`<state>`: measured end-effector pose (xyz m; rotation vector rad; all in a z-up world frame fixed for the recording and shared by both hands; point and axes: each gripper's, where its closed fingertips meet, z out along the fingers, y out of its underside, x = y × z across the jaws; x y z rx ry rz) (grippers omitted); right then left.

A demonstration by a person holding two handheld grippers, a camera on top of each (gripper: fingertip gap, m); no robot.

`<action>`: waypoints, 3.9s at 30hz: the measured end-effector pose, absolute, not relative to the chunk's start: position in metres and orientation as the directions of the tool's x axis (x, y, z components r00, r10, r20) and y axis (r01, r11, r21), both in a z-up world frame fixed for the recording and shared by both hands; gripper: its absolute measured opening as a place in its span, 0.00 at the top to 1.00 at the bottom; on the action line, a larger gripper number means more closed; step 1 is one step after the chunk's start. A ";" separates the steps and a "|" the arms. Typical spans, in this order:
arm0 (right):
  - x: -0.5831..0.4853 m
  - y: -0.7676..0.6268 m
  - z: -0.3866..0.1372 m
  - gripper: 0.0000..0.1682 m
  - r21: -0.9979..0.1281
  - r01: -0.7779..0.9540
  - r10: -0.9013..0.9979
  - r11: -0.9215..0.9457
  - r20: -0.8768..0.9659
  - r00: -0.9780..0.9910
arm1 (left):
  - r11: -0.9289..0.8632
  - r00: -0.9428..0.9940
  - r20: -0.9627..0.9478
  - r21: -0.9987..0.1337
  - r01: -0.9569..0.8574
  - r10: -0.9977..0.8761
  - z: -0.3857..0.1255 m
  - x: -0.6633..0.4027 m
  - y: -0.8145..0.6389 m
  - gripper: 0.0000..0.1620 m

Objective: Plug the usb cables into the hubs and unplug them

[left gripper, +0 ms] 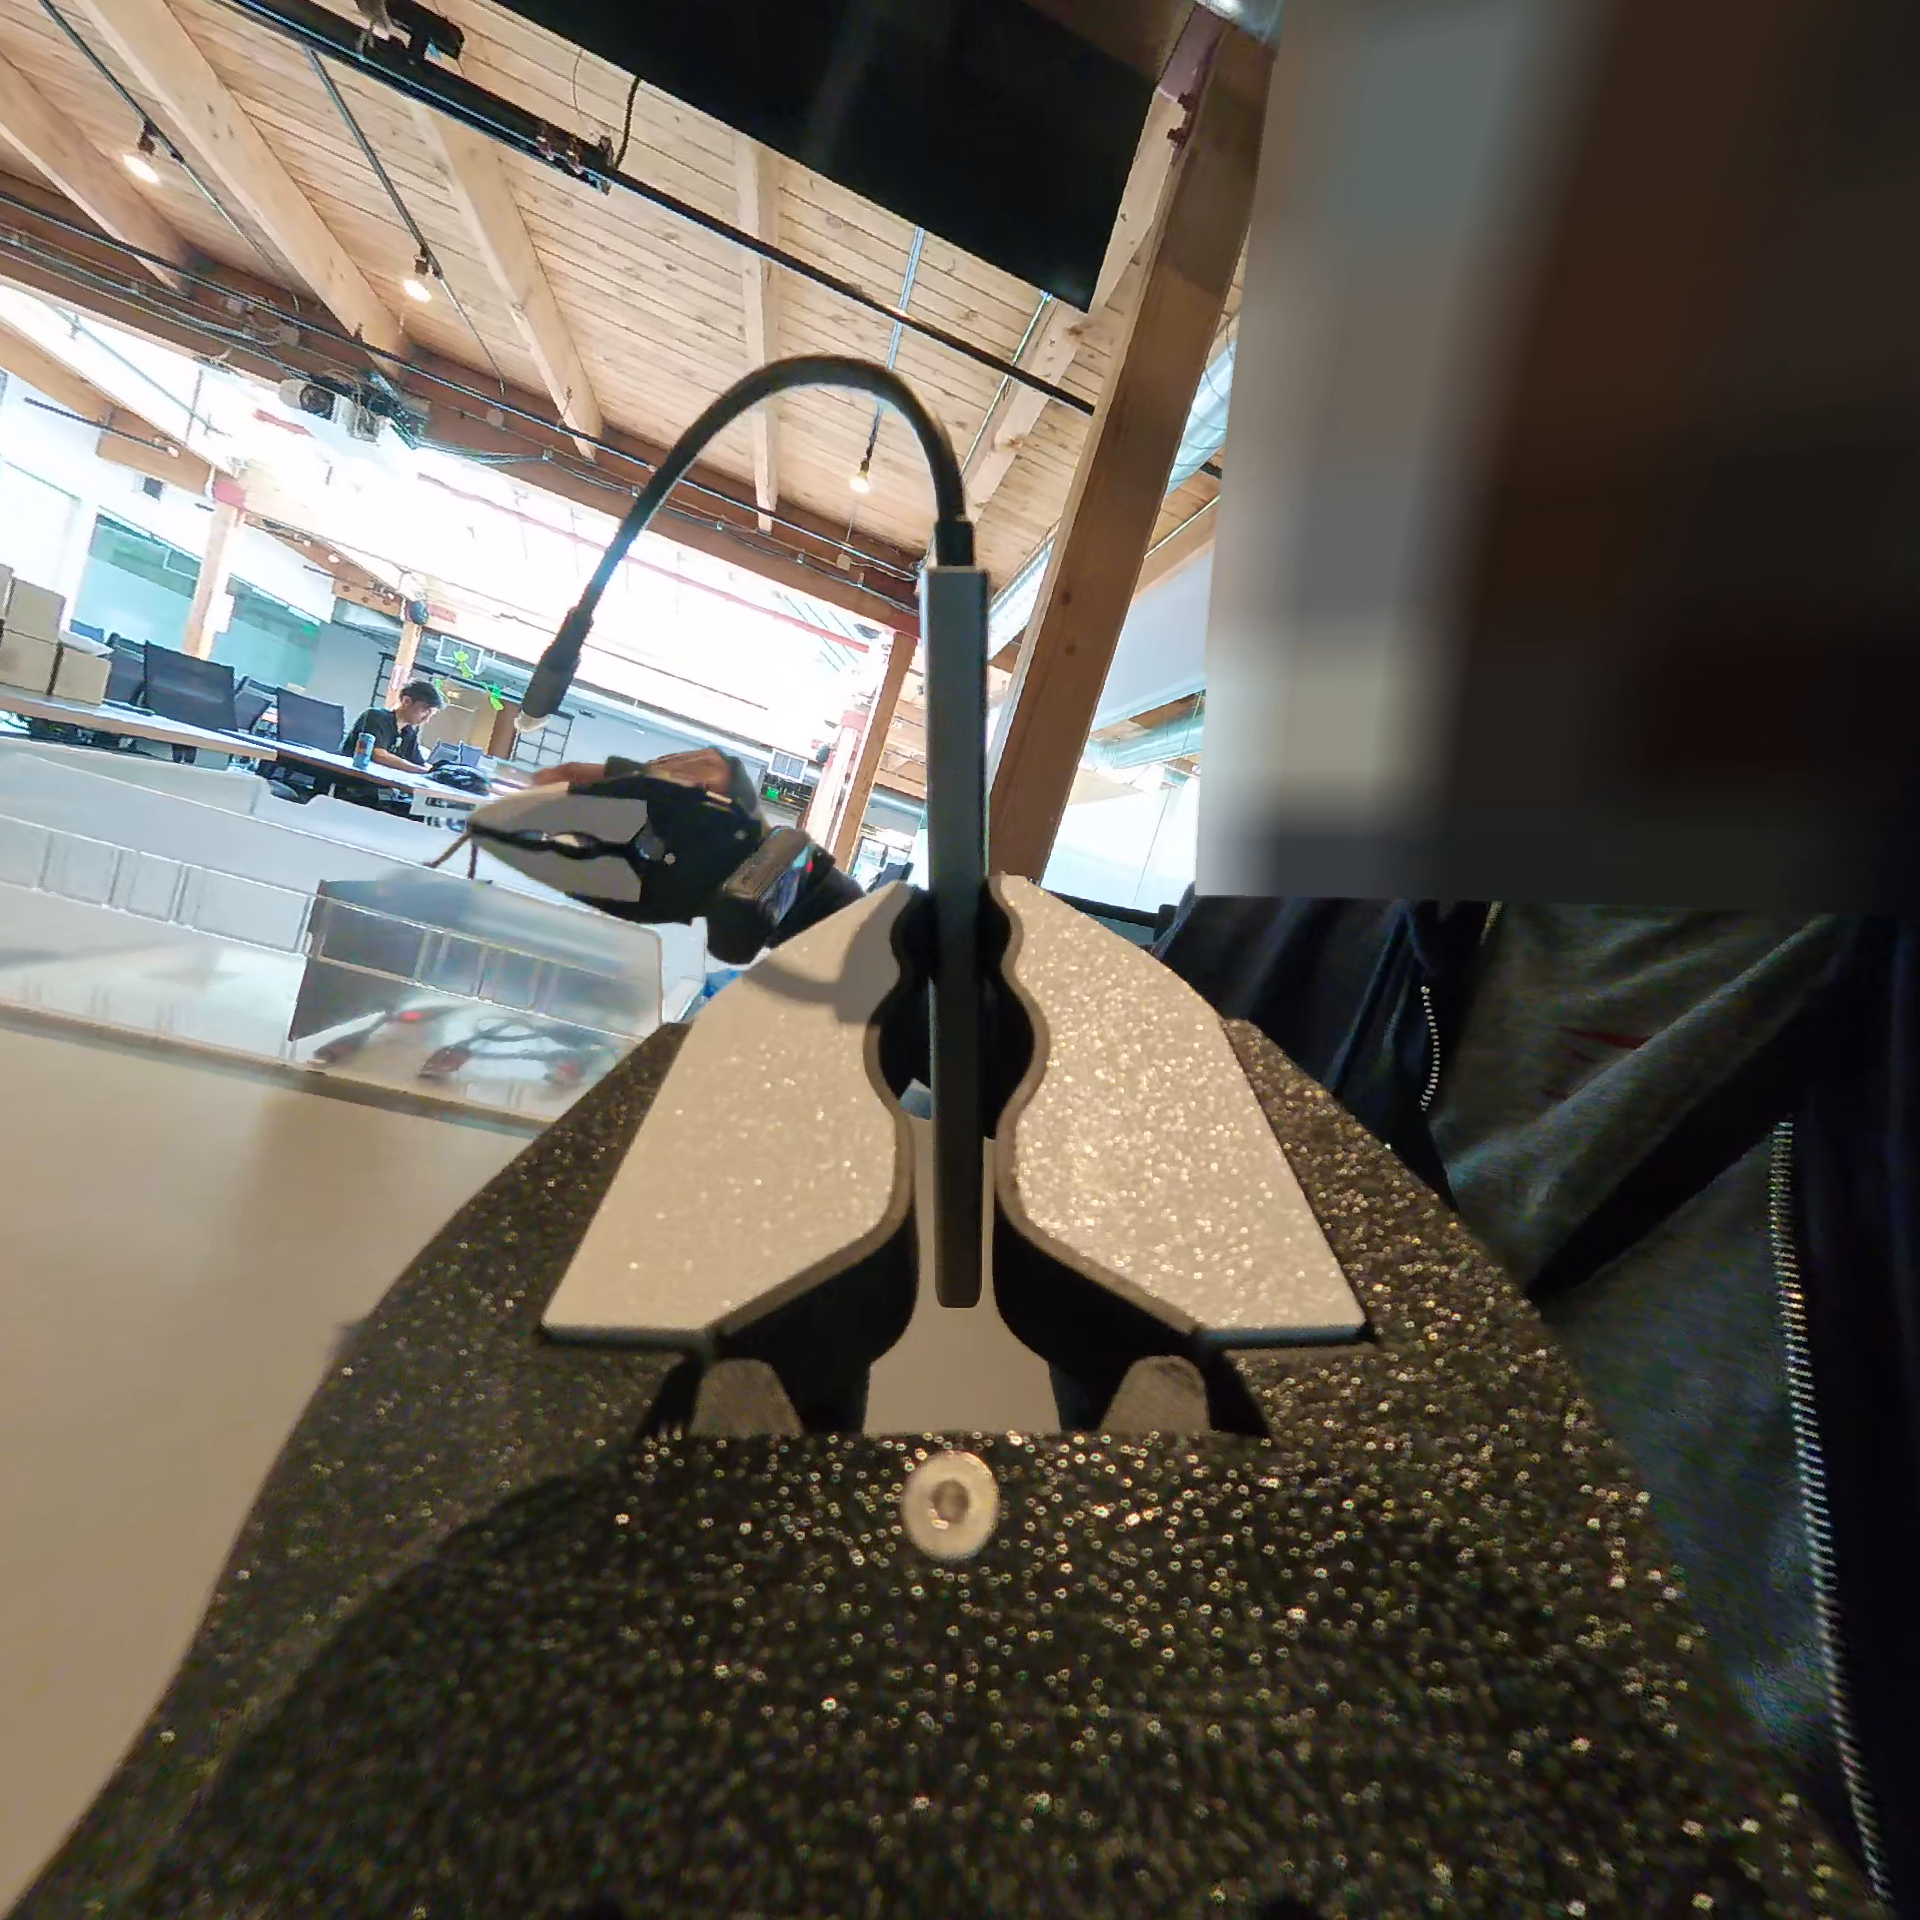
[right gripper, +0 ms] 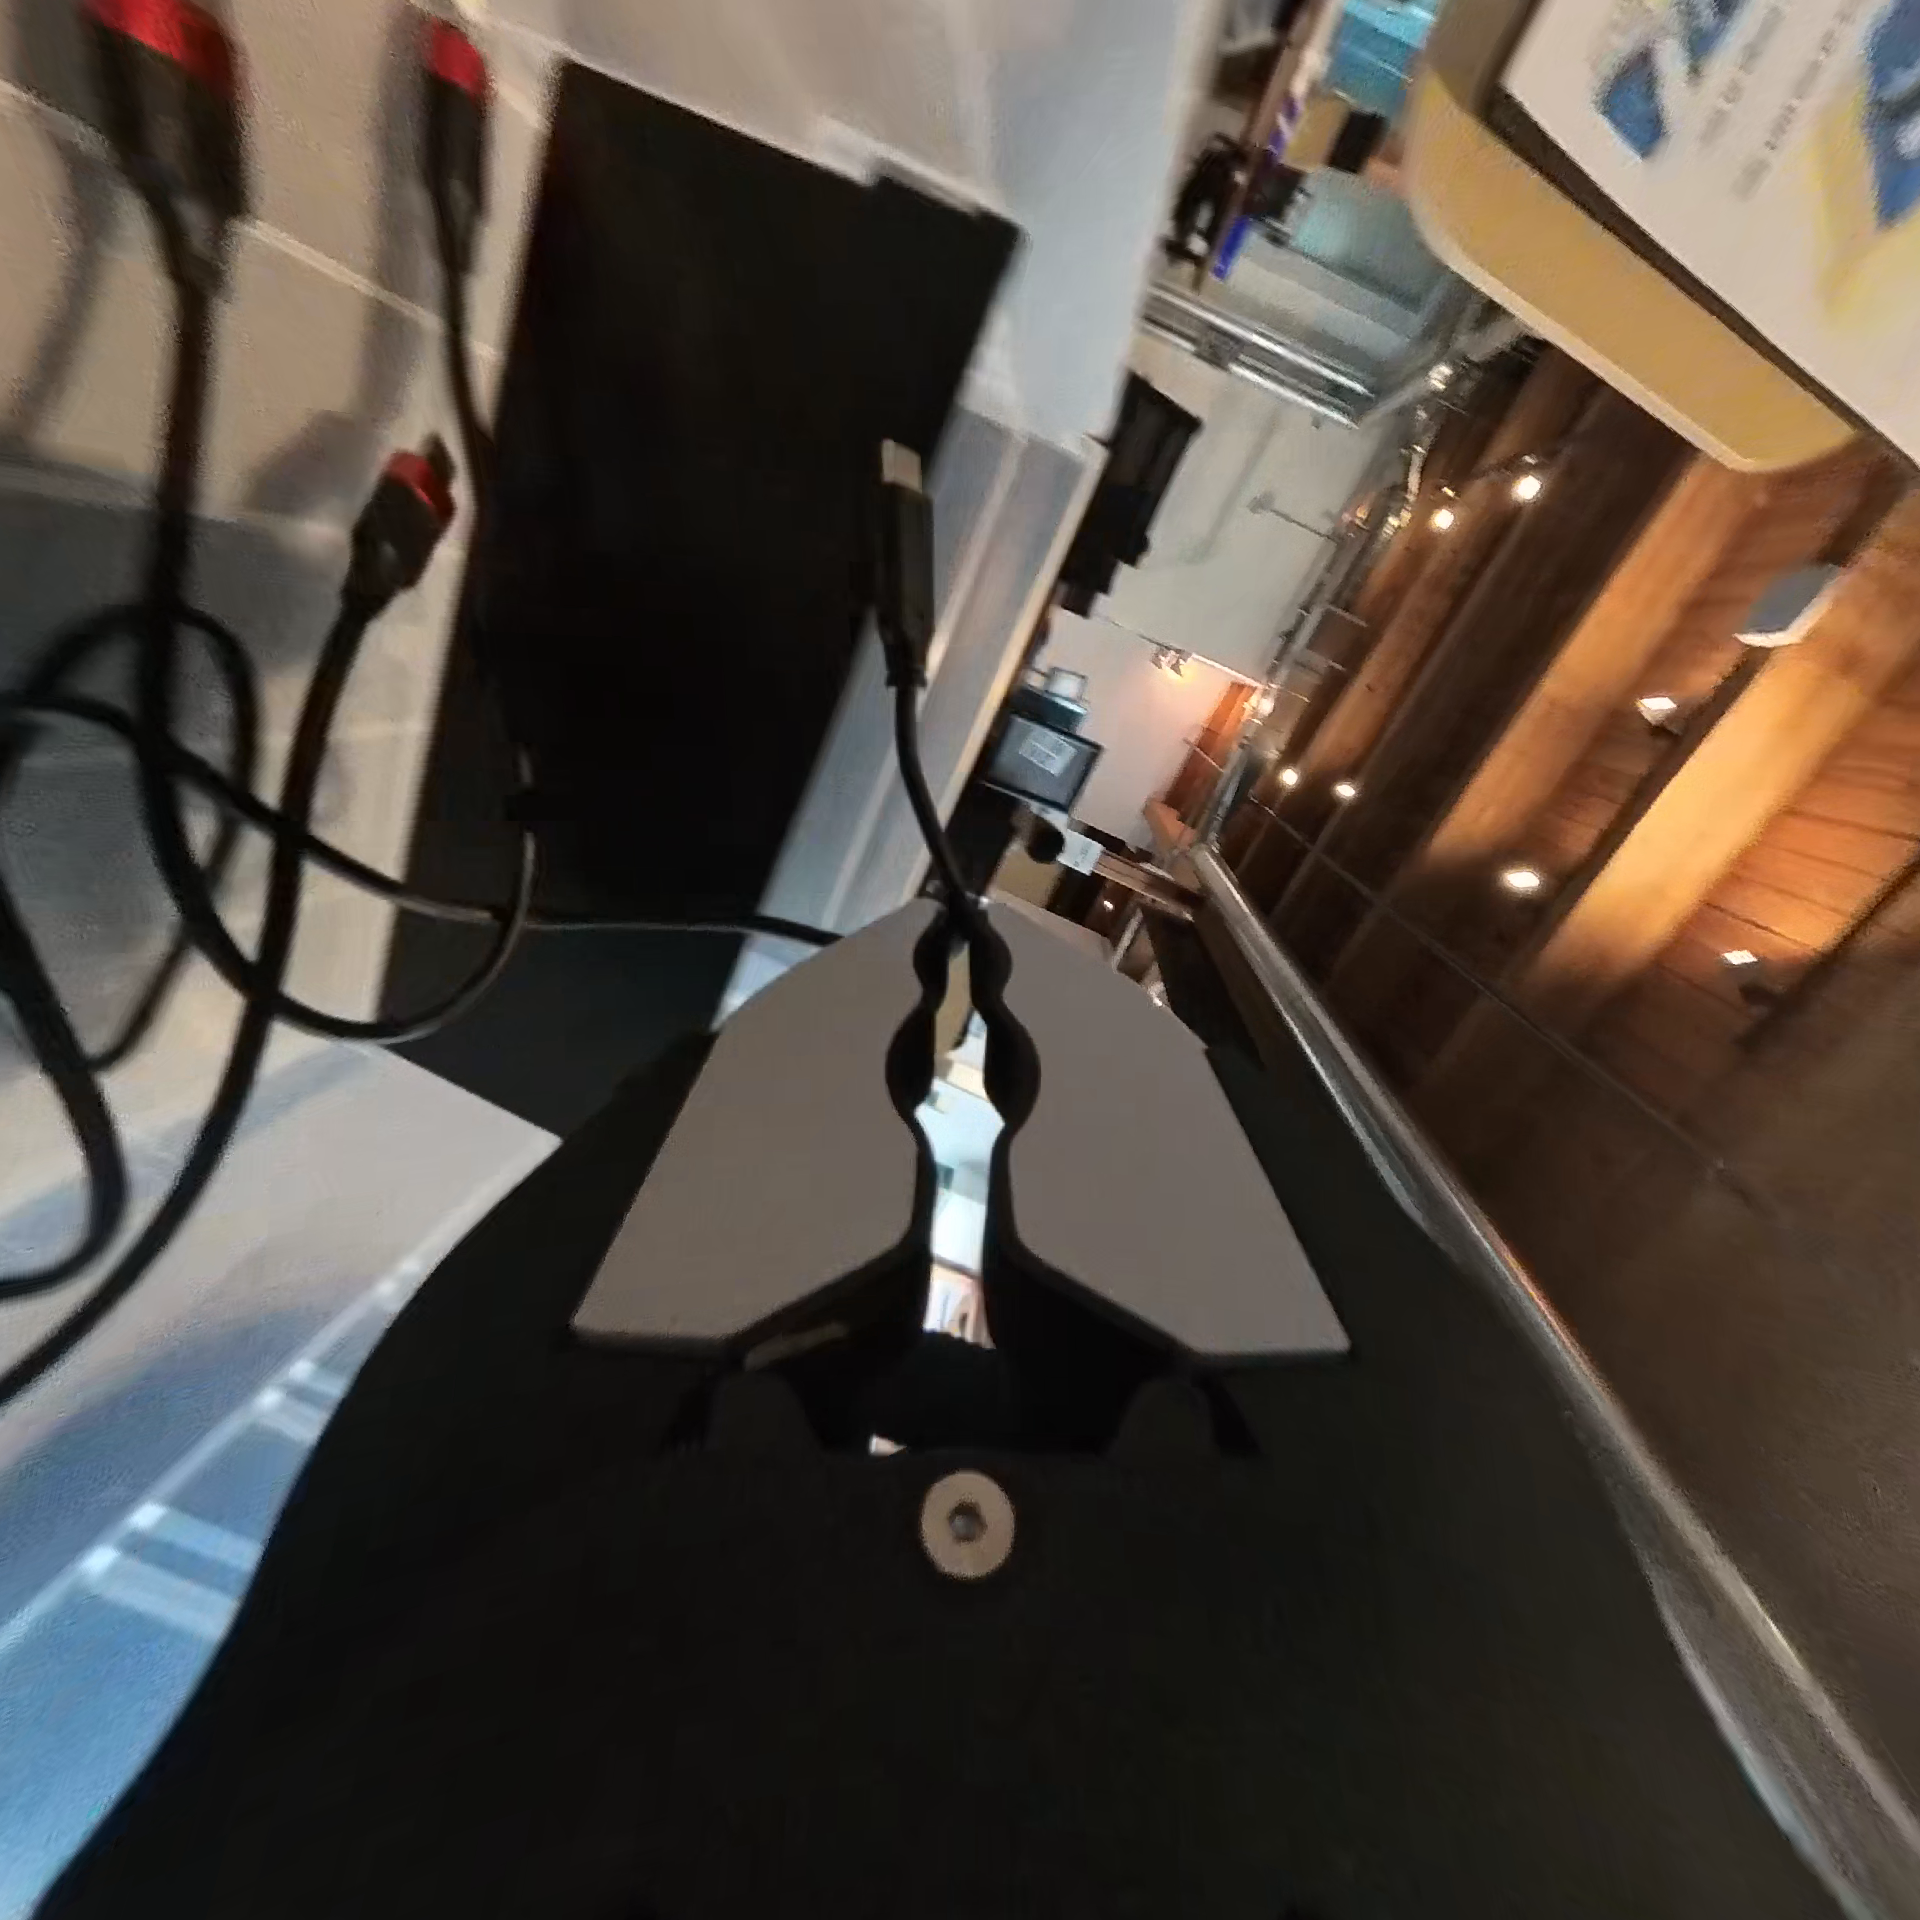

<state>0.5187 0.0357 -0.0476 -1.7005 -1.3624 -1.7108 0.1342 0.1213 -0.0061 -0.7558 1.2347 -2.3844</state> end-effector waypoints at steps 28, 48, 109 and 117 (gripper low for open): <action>0.492 -0.014 0.194 0.99 0.307 0.552 -0.093 -0.775 0.808 -0.581 | -0.592 -0.818 0.220 -0.787 0.173 -0.531 0.038 0.109 0.111 0.95; 0.450 0.007 0.253 0.99 0.254 0.565 -0.162 -0.785 0.797 -0.582 | -0.574 -0.805 0.176 -0.785 0.232 -0.567 0.050 0.101 0.114 0.94; 0.228 0.147 -0.110 0.98 -0.527 0.811 0.305 -0.253 0.752 0.584 | -0.504 -0.485 0.368 -0.844 0.184 -0.793 -0.012 0.149 0.222 0.94; 0.211 0.148 -0.143 0.98 -0.432 0.841 0.503 -0.325 0.675 0.540 | -0.513 -0.488 0.408 -0.853 0.098 -0.772 -0.006 0.147 0.221 0.94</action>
